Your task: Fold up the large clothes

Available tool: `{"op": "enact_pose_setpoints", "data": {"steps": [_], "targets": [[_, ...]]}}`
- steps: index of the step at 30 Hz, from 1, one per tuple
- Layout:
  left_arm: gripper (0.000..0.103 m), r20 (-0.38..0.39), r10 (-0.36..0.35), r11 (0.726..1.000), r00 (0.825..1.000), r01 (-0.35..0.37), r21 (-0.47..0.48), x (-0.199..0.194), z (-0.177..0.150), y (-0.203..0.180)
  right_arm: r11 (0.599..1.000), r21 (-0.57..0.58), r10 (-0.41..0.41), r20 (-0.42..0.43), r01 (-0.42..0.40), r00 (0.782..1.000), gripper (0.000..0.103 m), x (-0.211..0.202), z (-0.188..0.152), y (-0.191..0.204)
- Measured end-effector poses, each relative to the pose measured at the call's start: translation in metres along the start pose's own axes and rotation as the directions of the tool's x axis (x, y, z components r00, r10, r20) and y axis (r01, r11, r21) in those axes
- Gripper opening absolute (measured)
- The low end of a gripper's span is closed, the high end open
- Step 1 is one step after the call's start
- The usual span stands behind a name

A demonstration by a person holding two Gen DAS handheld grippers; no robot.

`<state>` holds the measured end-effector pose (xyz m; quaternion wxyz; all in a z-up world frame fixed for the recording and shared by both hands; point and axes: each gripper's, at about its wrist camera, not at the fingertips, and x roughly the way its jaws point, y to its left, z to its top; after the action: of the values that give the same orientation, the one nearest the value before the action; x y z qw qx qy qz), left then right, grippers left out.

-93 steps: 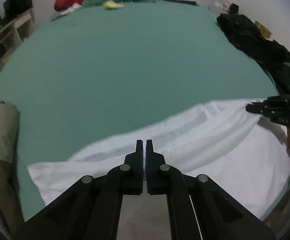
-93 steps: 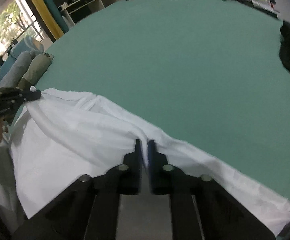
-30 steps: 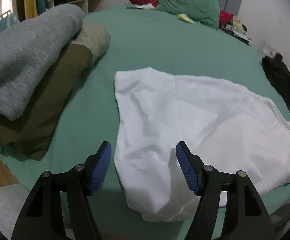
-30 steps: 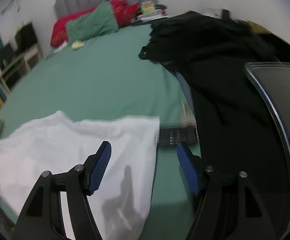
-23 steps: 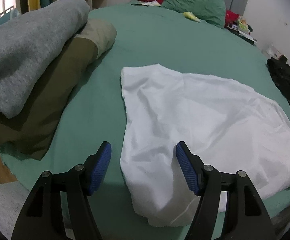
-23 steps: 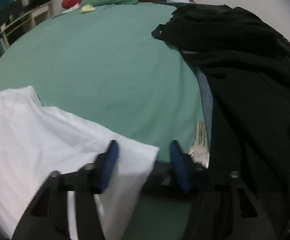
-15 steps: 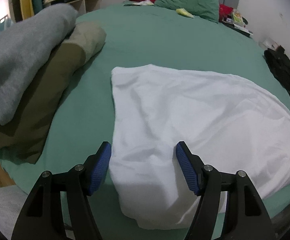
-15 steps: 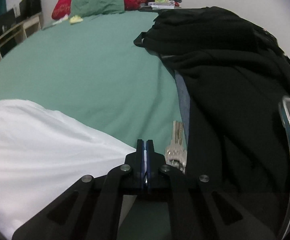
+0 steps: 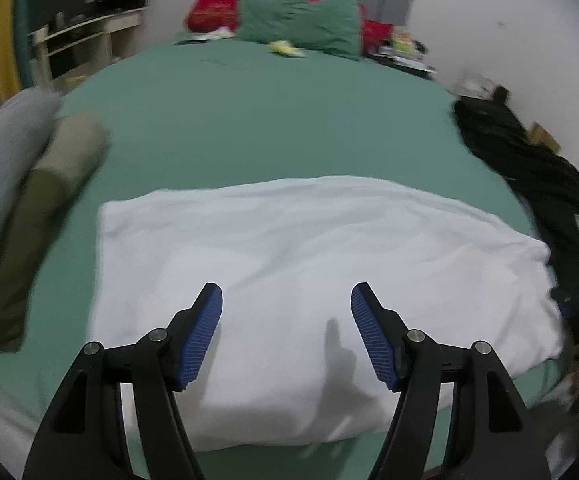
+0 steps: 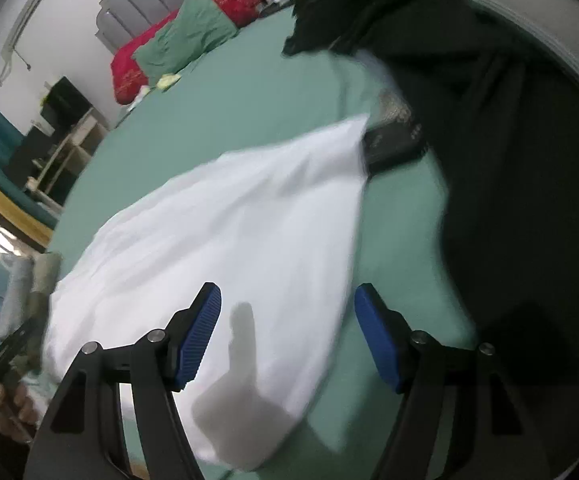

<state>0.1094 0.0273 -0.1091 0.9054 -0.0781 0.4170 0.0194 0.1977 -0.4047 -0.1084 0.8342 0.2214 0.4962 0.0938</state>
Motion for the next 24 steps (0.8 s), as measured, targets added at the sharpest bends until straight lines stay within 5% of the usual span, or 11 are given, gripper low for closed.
{"op": "enact_pose_setpoints", "data": {"steps": [3, 9, 12, 15, 17, 19, 21, 24], "targets": [[0.071, -0.009, -0.043, 0.998, 0.999, 0.044, 0.055, 0.011, 0.006, -0.031, 0.999, -0.021, 0.037, 0.012, -0.036, 0.999, 0.087, 0.007, -0.007, 0.018], [0.071, -0.108, -0.080, 0.993, 0.991, 0.089, 0.074, 0.043, 0.001, -0.058, 0.985, -0.012, 0.174, 0.002, -0.174, 0.985, 0.096, 0.020, -0.018, 0.040], [0.071, -0.208, -0.029, 0.991, 0.978, 0.056, 0.124, 0.075, -0.014, -0.064, 0.962, 0.004, 0.274, -0.017, -0.274, 0.962, 0.096, 0.030, -0.022, 0.050], [0.071, -0.154, 0.008, 0.987, 0.988, 0.017, 0.159, 0.075, -0.017, -0.072, 0.950, 0.012, 0.313, -0.016, -0.313, 0.950, 0.096, 0.035, -0.025, 0.060], [0.072, -0.148, 0.012, 0.987, 0.989, 0.012, 0.158, 0.075, -0.018, -0.075, 0.939, 0.014, 0.343, -0.030, -0.343, 0.939, 0.089, 0.040, -0.024, 0.067], [0.073, -0.140, 0.010, 0.987, 0.990, 0.013, 0.159, 0.077, -0.019, -0.078, 0.927, 0.025, 0.375, -0.063, -0.375, 0.925, 0.032, 0.048, -0.024, 0.073], [0.074, -0.125, 0.017, 0.986, 0.992, 0.004, 0.167, 0.075, -0.023, -0.080, 0.916, 0.064, 0.402, -0.111, -0.397, 0.909, 0.031, 0.065, -0.027, 0.081], [0.074, -0.115, 0.021, 0.983, 0.993, 0.000, 0.183, 0.074, -0.028, -0.086, 0.928, -0.044, 0.366, -0.095, -0.371, 0.926, 0.016, 0.056, -0.021, 0.106]]}}
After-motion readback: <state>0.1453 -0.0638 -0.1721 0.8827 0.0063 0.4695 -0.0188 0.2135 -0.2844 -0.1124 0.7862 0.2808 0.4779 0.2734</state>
